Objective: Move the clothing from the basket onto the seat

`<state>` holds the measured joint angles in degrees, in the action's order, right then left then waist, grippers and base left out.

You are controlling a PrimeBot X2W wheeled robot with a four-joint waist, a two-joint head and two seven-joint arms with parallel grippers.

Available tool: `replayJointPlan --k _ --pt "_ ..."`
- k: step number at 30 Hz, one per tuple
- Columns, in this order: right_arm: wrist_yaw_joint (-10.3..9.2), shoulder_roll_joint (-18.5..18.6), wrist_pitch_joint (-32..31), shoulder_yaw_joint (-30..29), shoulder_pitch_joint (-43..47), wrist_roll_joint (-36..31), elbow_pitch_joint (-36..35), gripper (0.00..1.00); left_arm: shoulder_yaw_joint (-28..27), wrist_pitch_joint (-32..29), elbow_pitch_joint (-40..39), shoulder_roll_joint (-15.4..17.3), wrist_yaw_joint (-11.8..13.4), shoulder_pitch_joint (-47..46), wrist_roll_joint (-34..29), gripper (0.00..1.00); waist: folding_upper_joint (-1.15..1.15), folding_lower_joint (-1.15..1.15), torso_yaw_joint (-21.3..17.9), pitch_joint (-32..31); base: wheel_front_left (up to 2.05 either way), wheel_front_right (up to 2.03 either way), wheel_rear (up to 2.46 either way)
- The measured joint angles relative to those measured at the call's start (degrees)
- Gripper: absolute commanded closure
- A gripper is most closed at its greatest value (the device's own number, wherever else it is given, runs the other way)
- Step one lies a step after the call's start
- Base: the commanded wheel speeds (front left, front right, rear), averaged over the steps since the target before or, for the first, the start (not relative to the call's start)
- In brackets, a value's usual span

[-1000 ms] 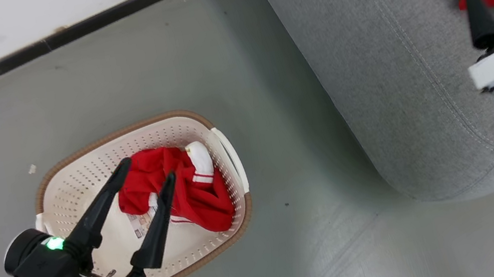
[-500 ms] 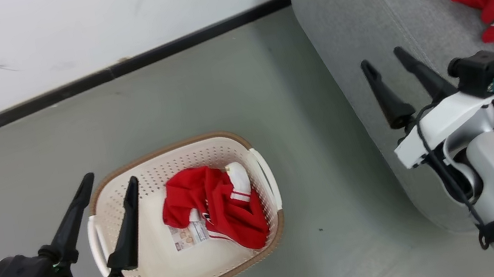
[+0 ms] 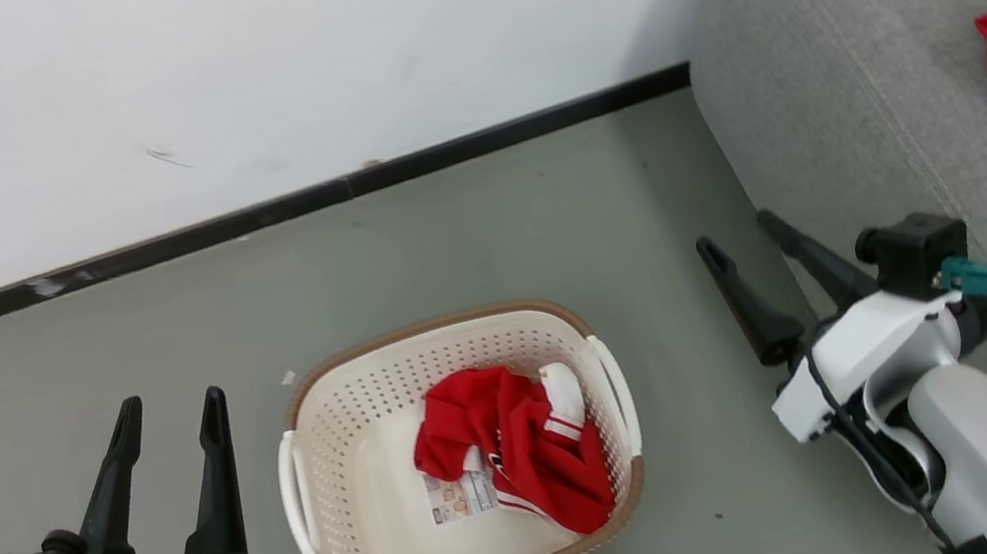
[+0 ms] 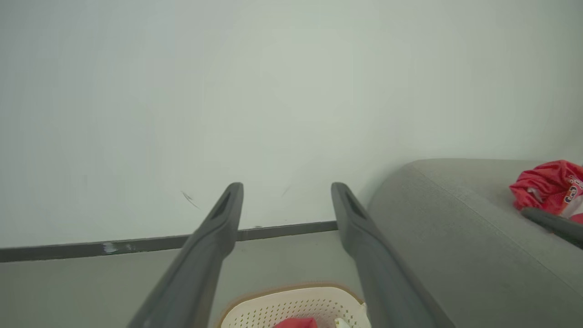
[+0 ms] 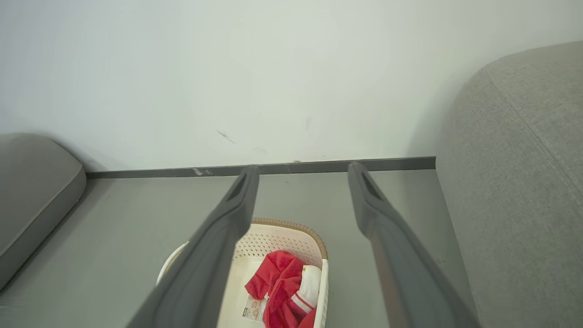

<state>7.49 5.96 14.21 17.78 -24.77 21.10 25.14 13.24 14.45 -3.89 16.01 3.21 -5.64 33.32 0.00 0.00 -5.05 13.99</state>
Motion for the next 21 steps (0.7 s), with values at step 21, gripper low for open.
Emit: replayJointPlan --k 21 --pt "0.0 0.82 -0.01 -5.8 10.46 -3.2 -1.13 0.0 -1.59 0.0 6.31 -4.42 -4.49 5.06 -1.4 0.0 0.0 0.0 8.84 -9.07 0.0 0.0 0.0"
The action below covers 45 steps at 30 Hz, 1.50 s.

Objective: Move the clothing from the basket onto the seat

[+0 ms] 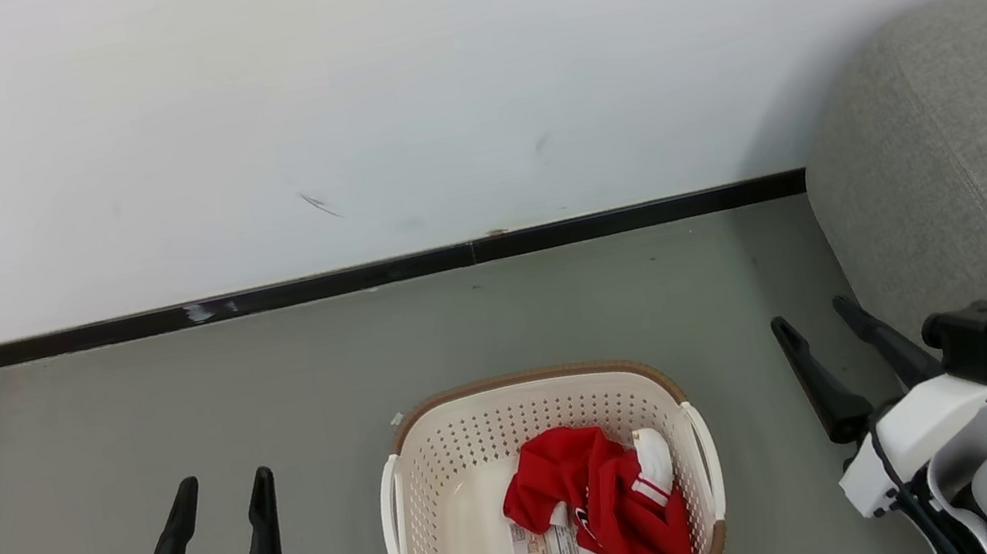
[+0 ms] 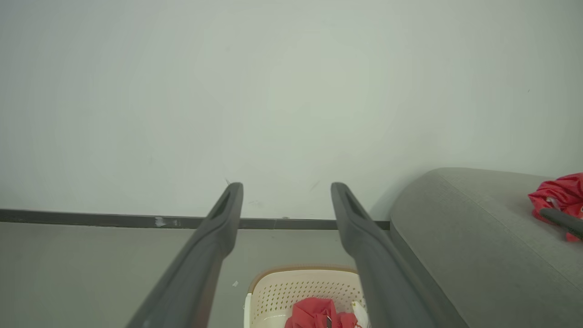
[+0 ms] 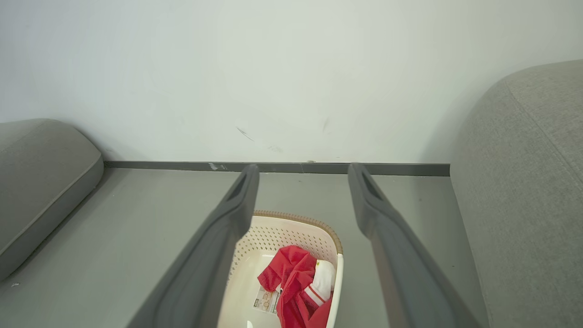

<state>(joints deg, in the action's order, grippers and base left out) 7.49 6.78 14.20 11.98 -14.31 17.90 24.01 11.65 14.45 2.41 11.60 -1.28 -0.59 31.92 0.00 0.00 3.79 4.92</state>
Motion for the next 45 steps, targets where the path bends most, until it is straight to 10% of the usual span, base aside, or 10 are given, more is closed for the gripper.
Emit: replayJointPlan --k 45 --pt "0.0 -1.63 0.01 -6.6 11.65 -4.21 -6.35 0.0 1.74 0.0 5.24 -2.14 -4.61 2.46 -3.35 0.0 0.0 0.0 0.01 -4.23 0.0 0.0 0.0"
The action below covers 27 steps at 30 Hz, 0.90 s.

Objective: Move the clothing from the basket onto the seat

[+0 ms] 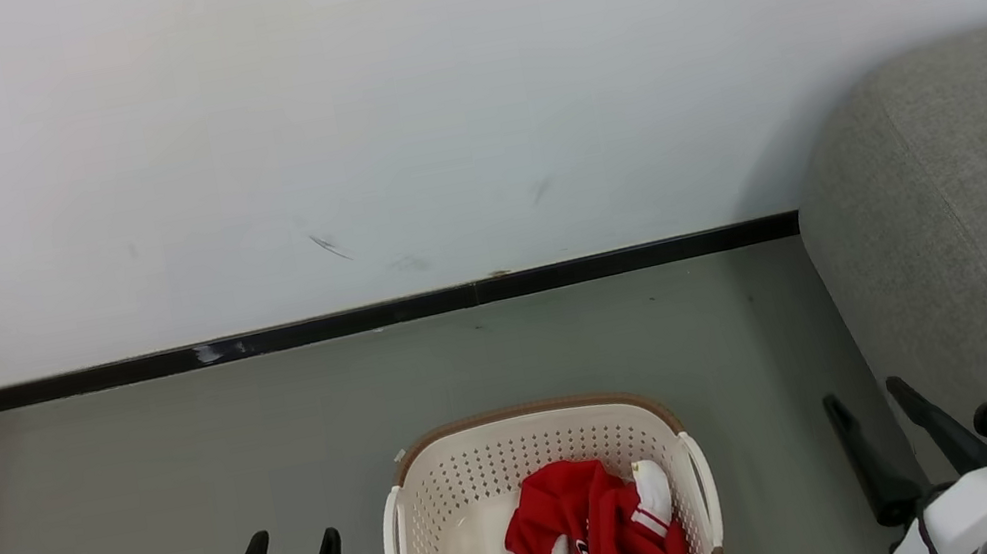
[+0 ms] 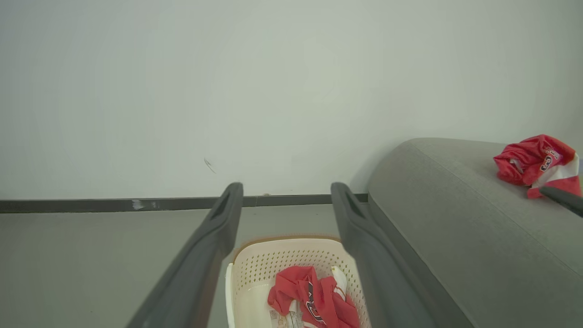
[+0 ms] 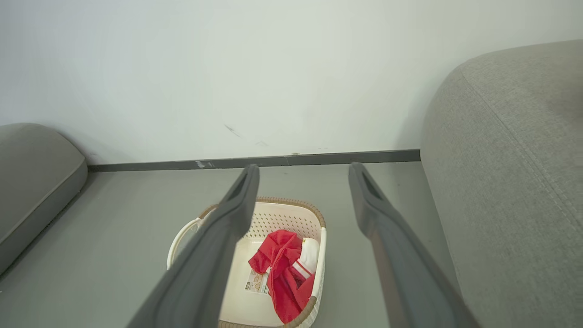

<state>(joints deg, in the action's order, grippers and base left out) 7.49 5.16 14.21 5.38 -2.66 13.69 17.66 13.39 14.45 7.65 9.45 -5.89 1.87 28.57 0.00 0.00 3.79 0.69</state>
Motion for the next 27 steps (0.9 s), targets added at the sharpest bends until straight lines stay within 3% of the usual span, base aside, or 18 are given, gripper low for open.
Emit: replayJointPlan --k 9,27 --pt "0.0 -0.9 -0.01 -2.44 1.73 -1.23 -1.79 0.0 3.12 -0.01 0.89 0.22 -0.64 -0.32 -0.03 0.0 0.0 0.0 -2.07 2.69 0.0 0.0 0.0" --pt "0.0 -1.97 -0.01 -1.81 2.11 -3.31 -5.69 0.0 9.22 -1.87 0.88 1.92 -1.16 -7.46 -0.7 0.0 0.0 0.0 -5.94 10.46 0.0 0.0 0.0"
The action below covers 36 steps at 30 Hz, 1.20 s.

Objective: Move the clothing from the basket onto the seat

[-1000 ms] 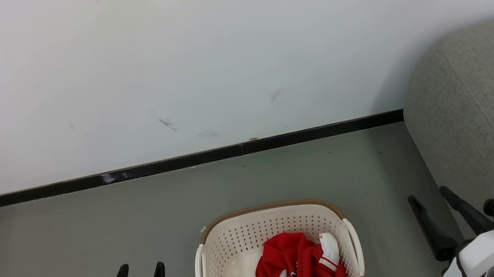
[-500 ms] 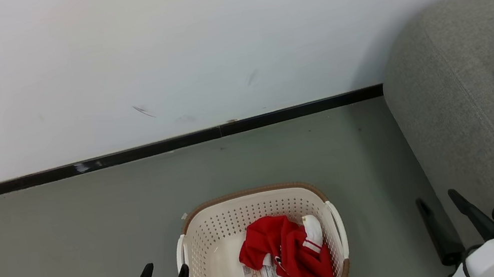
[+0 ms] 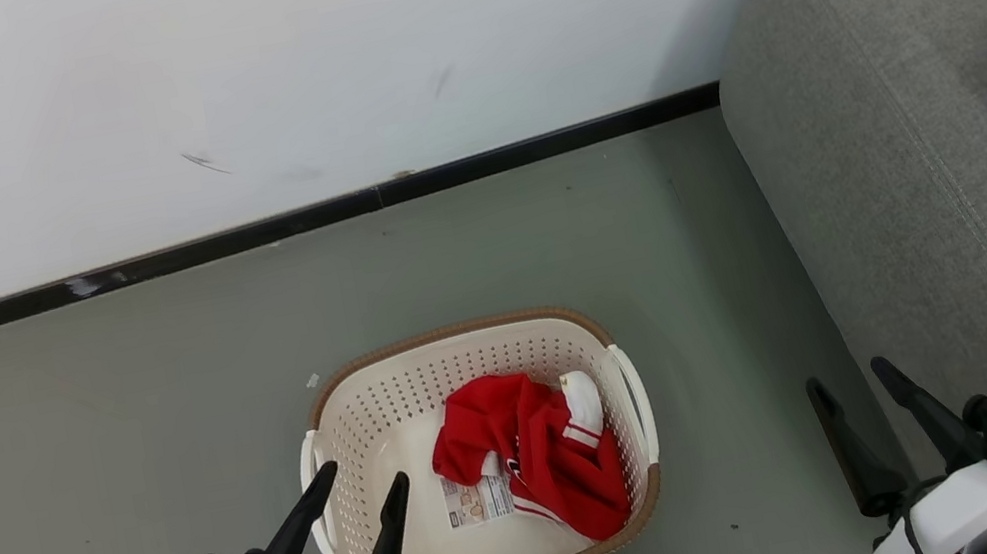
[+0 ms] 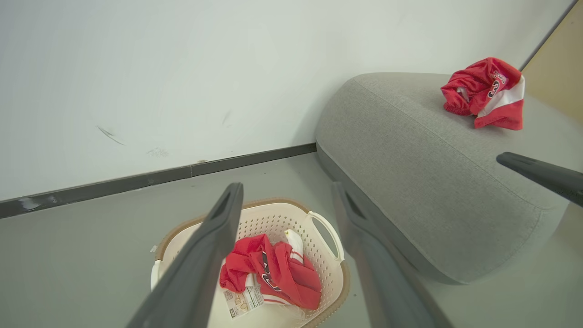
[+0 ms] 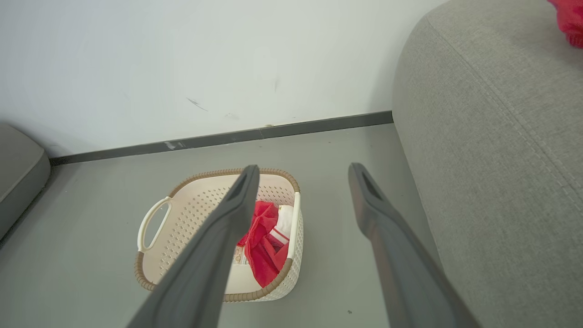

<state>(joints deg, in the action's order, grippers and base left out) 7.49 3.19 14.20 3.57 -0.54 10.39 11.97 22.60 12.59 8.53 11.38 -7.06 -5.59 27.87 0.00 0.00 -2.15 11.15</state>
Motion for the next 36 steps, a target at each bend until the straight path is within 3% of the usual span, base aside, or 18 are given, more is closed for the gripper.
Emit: replayJointPlan --k 36 --pt "0.0 -0.62 0.01 4.01 -13.01 -0.3 -3.86 0.0 5.11 -1.44 -2.89 5.53 -0.15 -13.18 0.27 0.0 0.0 0.0 -6.68 21.44 0.0 0.0 0.0"
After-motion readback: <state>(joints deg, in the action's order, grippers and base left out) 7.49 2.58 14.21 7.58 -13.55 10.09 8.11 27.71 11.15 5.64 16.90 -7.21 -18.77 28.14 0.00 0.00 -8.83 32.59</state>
